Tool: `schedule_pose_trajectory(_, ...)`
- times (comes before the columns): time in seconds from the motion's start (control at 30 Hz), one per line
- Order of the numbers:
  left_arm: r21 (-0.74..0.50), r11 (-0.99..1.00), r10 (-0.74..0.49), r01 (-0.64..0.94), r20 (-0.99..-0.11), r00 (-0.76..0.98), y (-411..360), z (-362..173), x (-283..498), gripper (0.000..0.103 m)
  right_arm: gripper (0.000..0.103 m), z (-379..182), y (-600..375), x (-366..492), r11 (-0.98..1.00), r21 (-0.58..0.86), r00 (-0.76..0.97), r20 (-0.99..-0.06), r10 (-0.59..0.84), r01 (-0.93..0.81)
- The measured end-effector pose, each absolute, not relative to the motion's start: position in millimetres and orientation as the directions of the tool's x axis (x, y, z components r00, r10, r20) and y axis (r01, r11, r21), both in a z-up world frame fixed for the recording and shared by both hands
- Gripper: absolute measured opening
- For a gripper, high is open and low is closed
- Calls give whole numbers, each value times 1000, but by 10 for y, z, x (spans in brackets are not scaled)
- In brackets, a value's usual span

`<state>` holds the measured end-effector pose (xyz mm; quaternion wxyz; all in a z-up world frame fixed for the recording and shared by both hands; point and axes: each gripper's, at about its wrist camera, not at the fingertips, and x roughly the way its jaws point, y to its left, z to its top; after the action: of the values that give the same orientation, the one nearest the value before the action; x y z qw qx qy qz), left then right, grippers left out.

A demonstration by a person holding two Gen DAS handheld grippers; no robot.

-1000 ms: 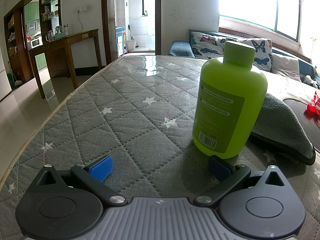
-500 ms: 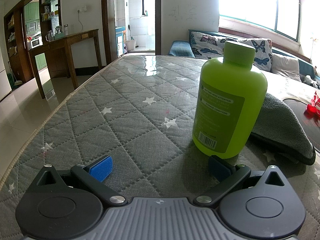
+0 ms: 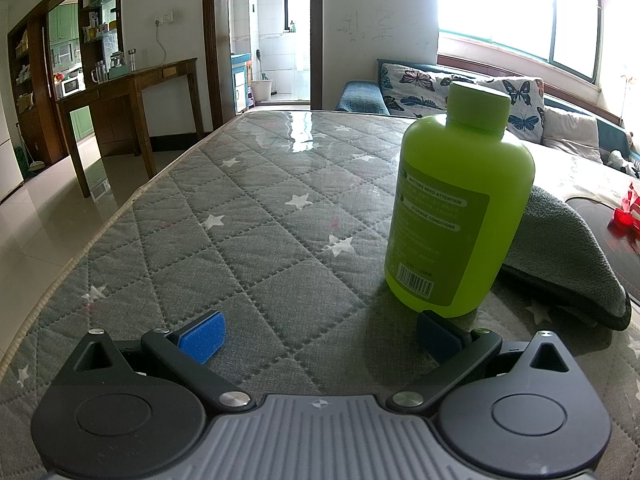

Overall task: Clean container
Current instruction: 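Move the right tool toward the grey microfiber cloth, then close the right tool on the grey cloth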

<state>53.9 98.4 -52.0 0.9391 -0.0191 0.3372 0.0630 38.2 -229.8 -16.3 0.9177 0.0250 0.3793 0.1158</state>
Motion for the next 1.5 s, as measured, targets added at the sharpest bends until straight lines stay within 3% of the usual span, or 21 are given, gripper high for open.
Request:
schedule_pose_trajectory(0.77, 7, 991, 106, -132, -636, 765, 983, -520, 538, 103, 103, -78, -2246, 465, 967, 123, 690, -680, 246, -223)
schedule_pose_trajectory(1.5, 6, 991, 106, -132, -636, 764, 982, -516, 541, 103, 102, 99, -1768, 937, 916, 89, 676, -648, 351, -391)
